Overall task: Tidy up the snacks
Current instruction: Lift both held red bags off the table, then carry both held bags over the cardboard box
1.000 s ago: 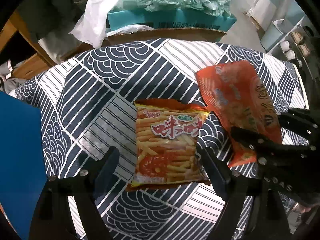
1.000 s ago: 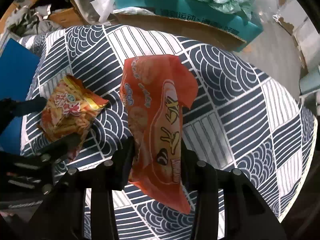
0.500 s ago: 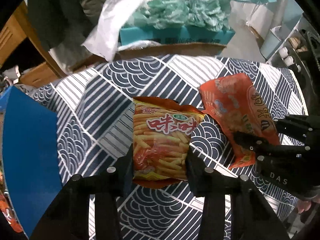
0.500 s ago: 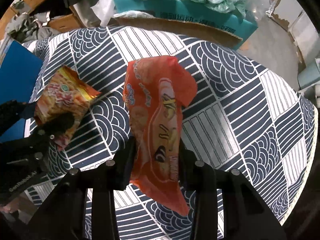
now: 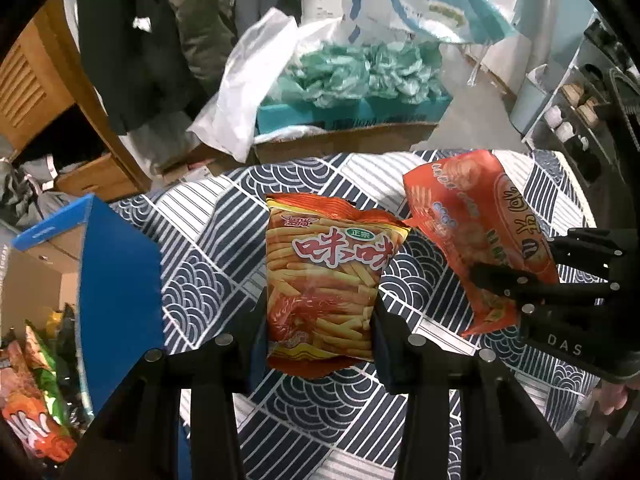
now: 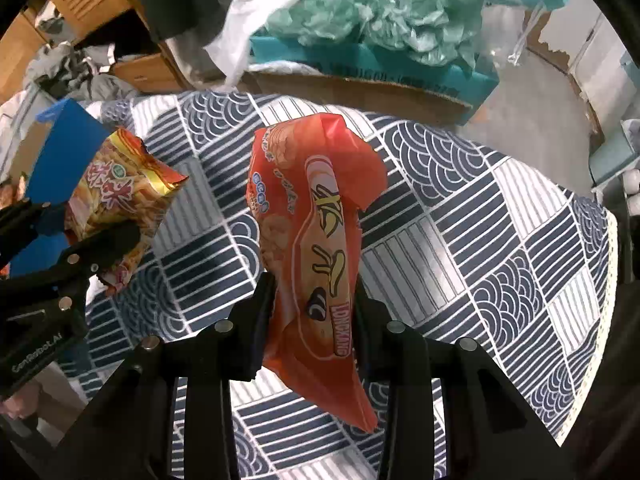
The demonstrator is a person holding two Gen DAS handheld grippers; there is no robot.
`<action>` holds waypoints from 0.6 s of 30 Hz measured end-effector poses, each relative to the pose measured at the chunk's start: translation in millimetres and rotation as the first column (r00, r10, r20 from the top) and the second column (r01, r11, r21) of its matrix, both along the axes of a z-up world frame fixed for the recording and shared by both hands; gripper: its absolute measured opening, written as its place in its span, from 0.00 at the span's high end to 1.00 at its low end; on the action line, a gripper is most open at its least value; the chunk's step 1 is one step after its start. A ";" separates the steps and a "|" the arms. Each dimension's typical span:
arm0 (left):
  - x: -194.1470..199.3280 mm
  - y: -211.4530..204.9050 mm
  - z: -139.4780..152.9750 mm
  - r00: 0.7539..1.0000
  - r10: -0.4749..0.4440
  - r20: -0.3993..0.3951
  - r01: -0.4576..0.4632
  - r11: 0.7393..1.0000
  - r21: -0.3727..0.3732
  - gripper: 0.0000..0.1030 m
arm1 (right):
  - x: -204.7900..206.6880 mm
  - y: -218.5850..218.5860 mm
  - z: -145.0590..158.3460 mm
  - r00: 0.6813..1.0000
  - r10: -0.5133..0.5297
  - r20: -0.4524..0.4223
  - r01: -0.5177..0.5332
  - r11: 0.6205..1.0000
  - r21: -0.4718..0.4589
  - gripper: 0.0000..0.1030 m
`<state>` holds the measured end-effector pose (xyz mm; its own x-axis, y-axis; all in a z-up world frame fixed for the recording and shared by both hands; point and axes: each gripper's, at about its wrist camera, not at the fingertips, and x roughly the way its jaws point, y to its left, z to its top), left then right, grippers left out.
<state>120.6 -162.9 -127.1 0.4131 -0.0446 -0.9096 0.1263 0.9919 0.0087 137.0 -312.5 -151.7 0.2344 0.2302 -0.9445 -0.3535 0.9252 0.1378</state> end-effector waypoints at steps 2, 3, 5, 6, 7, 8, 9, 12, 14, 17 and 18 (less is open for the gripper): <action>-3.7 2.2 9.8 1.000 -0.002 0.019 0.002 1.000 0.000 0.57 | -4.5 0.6 10.3 1.000 -0.009 0.013 0.009 1.000 0.002 0.67; -6.3 3.5 14.5 1.000 -0.001 0.026 0.001 1.000 -0.001 0.57 | -6.6 1.5 14.3 1.000 -0.014 0.020 0.014 1.000 0.004 0.67; -9.7 7.2 22.9 0.999 0.002 0.037 -0.002 1.000 -0.006 0.57 | -8.5 3.6 20.9 0.999 -0.020 0.032 0.020 1.000 0.001 0.67; -10.9 9.3 26.6 0.999 0.005 0.042 -0.004 1.000 -0.011 0.57 | -10.7 4.5 24.7 0.999 -0.023 0.037 0.023 1.000 0.001 0.67; -12.1 10.3 30.1 0.999 0.006 0.046 -0.005 1.000 -0.014 0.58 | -12.9 5.5 28.7 0.999 -0.027 0.043 0.027 1.000 0.002 0.67; -14.1 11.8 34.5 0.999 0.008 0.052 -0.007 1.000 -0.019 0.58 | -14.9 6.7 31.8 0.998 -0.029 0.050 0.029 1.000 -0.002 0.67; -16.0 12.7 37.2 0.998 0.008 0.057 -0.007 1.000 -0.021 0.58 | -17.5 7.4 34.9 0.998 -0.029 0.060 0.030 1.000 -0.010 0.67; -22.4 15.1 48.7 0.997 0.005 0.071 -0.003 1.000 -0.029 0.58 | -25.1 7.8 44.7 0.996 -0.042 0.076 0.042 0.999 -0.003 0.67; -27.1 17.3 57.5 0.997 0.003 0.083 0.000 0.999 -0.034 0.58 | -28.7 7.7 49.4 0.996 -0.054 0.075 0.053 0.999 0.010 0.67; -32.5 21.4 69.4 0.995 0.003 0.095 0.001 0.999 -0.044 0.58 | -33.5 10.3 58.0 0.994 -0.068 0.082 0.066 0.998 0.020 0.68; -33.9 22.6 72.5 0.995 0.004 0.099 0.001 0.999 -0.046 0.58 | -35.3 11.5 62.0 0.994 -0.070 0.088 0.068 0.997 0.024 0.68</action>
